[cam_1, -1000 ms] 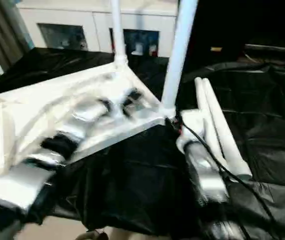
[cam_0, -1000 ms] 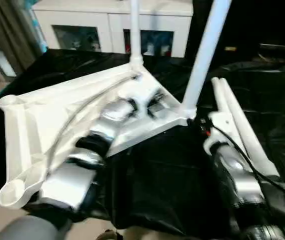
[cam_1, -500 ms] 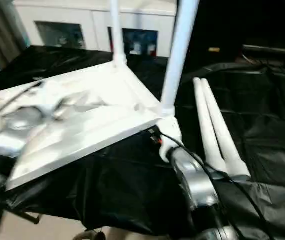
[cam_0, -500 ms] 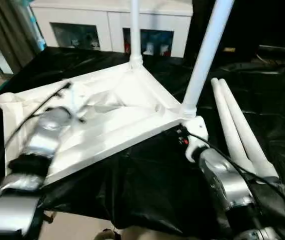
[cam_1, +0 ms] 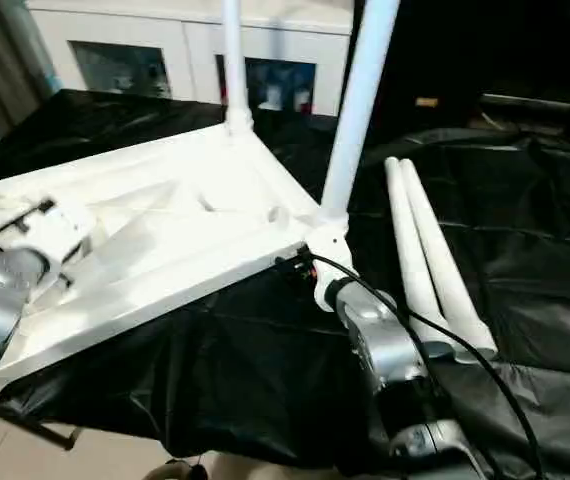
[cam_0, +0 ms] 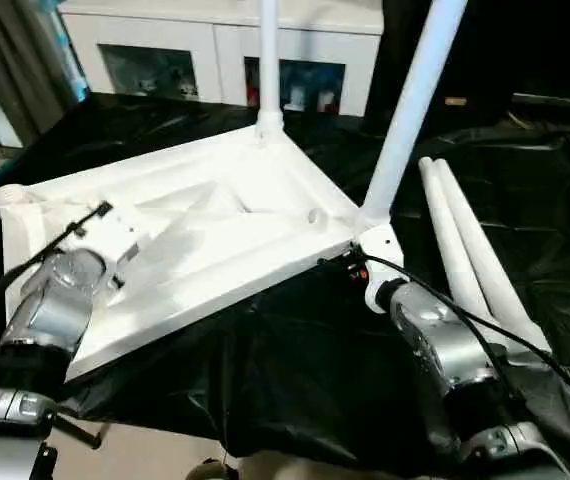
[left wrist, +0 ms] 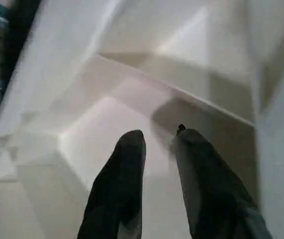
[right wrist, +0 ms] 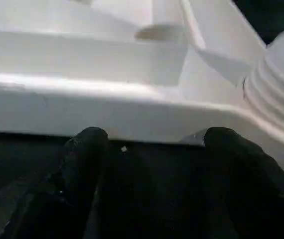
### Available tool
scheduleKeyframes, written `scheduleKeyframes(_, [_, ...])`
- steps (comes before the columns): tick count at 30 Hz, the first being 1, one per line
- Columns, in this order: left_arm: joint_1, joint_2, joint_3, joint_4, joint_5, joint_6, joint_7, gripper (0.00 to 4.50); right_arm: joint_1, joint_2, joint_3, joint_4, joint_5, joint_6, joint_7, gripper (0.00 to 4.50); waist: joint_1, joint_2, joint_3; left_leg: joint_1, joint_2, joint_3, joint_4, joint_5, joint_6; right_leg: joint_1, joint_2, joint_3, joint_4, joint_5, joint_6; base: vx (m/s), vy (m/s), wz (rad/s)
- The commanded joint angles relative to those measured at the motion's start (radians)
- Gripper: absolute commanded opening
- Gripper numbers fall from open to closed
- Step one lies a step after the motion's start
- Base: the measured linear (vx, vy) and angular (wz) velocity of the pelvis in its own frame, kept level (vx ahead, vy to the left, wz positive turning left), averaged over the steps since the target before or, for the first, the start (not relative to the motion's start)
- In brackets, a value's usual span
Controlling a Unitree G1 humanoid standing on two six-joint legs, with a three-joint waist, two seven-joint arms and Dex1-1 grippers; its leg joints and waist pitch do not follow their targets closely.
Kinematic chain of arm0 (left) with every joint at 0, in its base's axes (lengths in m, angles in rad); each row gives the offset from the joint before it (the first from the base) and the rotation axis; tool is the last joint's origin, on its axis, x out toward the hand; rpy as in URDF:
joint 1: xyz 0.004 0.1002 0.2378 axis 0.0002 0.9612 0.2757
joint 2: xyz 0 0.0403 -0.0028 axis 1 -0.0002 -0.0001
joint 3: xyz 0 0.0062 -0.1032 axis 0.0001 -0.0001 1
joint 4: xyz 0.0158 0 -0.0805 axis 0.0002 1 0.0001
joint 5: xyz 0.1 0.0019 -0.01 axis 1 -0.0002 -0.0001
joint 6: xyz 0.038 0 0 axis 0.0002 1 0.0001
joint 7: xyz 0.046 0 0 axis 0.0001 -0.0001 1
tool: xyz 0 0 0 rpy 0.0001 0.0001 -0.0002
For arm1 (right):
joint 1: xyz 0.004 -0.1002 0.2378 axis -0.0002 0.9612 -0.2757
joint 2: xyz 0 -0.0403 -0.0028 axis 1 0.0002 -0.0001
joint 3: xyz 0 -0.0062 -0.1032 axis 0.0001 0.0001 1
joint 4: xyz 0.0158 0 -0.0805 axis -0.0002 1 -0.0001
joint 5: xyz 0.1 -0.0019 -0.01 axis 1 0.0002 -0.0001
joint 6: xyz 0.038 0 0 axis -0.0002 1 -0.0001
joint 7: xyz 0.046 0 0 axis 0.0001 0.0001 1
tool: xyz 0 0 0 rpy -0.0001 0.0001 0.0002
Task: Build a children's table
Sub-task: Rotate table base
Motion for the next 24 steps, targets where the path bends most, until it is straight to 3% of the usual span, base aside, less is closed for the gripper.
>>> scheduleKeyframes(1, [0.029, 0.029, -0.046, -0.040, -0.008, 0.046, -0.102, 1.22, -0.039, 0.006, -0.001, 0.058, -0.005, -0.025, 0.001, 3.51, 0.000, 0.013, -0.080, 0.032, 0.014, -0.010, -0.068, -0.187, -0.027, 0.041, -0.042, 0.029, -0.052, 0.017, -0.231, 0.000, 0.000, 0.00])
scheduleKeyframes(6, [0.042, 0.051, -0.087, -0.073, -0.035, 0.063, -0.221, 1.22, -0.087, 0.014, 0.008, 0.140, -0.014, -0.050, 0.011, 3.51, -0.003, 0.015, -0.076, 0.034, 0.016, -0.009, -0.071, -0.227, -0.034, 0.038, -0.041, 0.030, -0.056, -0.032, -0.242, 0.000, 0.000, 0.00])
scheduleKeyframes(7, [0.050, 0.048, -0.094, -0.101, -0.071, 0.036, -0.288, 1.22, -0.111, 0.019, 0.004, 0.175, -0.016, -0.062, 0.011, 3.51, -0.002, 0.010, -0.076, 0.034, 0.016, -0.009, -0.071, -0.227, -0.035, 0.040, -0.043, 0.031, -0.056, -0.034, -0.244, 0.000, 0.000, 0.00])
scheduleKeyframes(16, [0.048, 0.021, -0.175, -0.240, -0.216, -0.018, -0.586, 1.22, -0.187, 0.035, -0.001, 0.292, -0.022, -0.110, 0.015, 3.51, -0.001, 0.007, -0.074, 0.033, 0.016, -0.006, -0.072, -0.242, -0.034, 0.039, -0.043, 0.033, -0.055, -0.063, -0.251, 0.000, 0.000, 0.00])
scheduleKeyframes(18, [0.017, -0.011, -0.196, -0.226, -0.240, -0.049, -0.650, 1.22, -0.197, 0.033, 0.000, 0.311, -0.028, -0.124, 0.017, 3.51, 0.000, 0.011, -0.075, 0.034, 0.016, -0.006, -0.071, -0.238, -0.036, 0.039, -0.043, 0.033, -0.054, -0.066, -0.250, 0.000, 0.000, 0.00])
scheduleKeyframes(21, [-0.024, -0.045, -0.214, -0.184, -0.246, -0.074, -0.690, 1.22, -0.198, 0.025, 0.001, 0.319, -0.035, -0.134, 0.019, 3.51, 0.001, 0.007, -0.076, 0.033, 0.014, -0.005, -0.069, -0.226, -0.037, 0.042, -0.042, 0.033, -0.053, -0.046, -0.250, 0.000, 0.000, 0.00])
scheduleKeyframes(22, [-0.053, -0.065, -0.222, -0.145, -0.246, -0.096, -0.706, 1.22, -0.199, 0.019, -0.002, 0.322, -0.036, -0.139, 0.019, 3.51, -0.001, 0.014, -0.077, 0.032, 0.012, -0.005, -0.068, -0.218, -0.037, 0.043, -0.040, 0.033, -0.052, -0.024, -0.248, 0.000, 0.000, 0.00])
scheduleKeyframes(24, [-0.094, -0.102, -0.224, -0.087, -0.256, -0.114, -0.722, 1.22, -0.196, 0.009, -0.006, 0.321, -0.038, -0.142, 0.018, 3.51, 0.002, 0.010, -0.079, 0.033, 0.010, -0.003, -0.064, -0.201, -0.031, 0.045, -0.040, 0.032, -0.050, 0.002, -0.254, 0.000, 0.000, 0.00])
